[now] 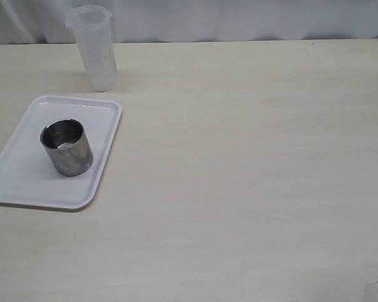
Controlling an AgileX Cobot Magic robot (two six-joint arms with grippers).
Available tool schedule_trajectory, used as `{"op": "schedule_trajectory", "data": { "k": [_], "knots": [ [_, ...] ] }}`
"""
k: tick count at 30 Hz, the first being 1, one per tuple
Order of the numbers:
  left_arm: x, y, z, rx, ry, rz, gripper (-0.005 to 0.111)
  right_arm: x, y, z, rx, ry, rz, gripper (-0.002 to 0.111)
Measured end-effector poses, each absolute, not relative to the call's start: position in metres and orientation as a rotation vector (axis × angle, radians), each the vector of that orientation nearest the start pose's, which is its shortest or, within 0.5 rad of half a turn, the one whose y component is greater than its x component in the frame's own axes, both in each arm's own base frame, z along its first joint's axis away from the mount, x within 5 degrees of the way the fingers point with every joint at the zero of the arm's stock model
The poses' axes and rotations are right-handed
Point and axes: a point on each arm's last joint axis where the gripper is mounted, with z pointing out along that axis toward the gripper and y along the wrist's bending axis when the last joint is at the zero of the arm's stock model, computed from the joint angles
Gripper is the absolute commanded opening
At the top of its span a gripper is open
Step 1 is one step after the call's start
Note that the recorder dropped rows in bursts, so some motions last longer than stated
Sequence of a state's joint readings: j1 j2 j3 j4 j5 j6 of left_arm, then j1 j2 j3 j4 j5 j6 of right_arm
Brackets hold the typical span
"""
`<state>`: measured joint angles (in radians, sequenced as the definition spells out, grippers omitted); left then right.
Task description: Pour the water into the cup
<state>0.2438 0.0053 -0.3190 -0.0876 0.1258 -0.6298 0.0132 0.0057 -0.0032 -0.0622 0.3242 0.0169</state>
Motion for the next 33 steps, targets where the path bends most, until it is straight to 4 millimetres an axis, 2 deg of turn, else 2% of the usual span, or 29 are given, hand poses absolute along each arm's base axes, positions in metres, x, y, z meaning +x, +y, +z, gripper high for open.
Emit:
{"op": "schedule_trajectory", "data": {
  "k": [9,16,20,28,33],
  "knots": [
    [0.045,0.011,0.261,-0.410,1.210,-0.152,0.084,0.054,-0.001,0.185,-0.036,1.810,-0.038,0.004],
    [0.053,0.011,0.226,-0.353,1.314,-0.069,0.084,0.054,-0.001,0.185,-0.036,1.810,-0.038,0.004],
    [0.054,0.009,0.225,-0.297,1.337,-0.052,0.084,0.054,-0.001,0.185,-0.036,1.810,-0.038,0.004],
    [0.056,-0.001,0.220,-0.006,1.417,-0.014,0.084,0.054,-0.001,0.185,-0.036,1.810,-0.038,0.004],
    [0.056,0.000,0.213,0.011,1.502,0.010,0.084,0.054,-0.001,0.185,-0.036,1.810,-0.038,0.004]
  ]
}}
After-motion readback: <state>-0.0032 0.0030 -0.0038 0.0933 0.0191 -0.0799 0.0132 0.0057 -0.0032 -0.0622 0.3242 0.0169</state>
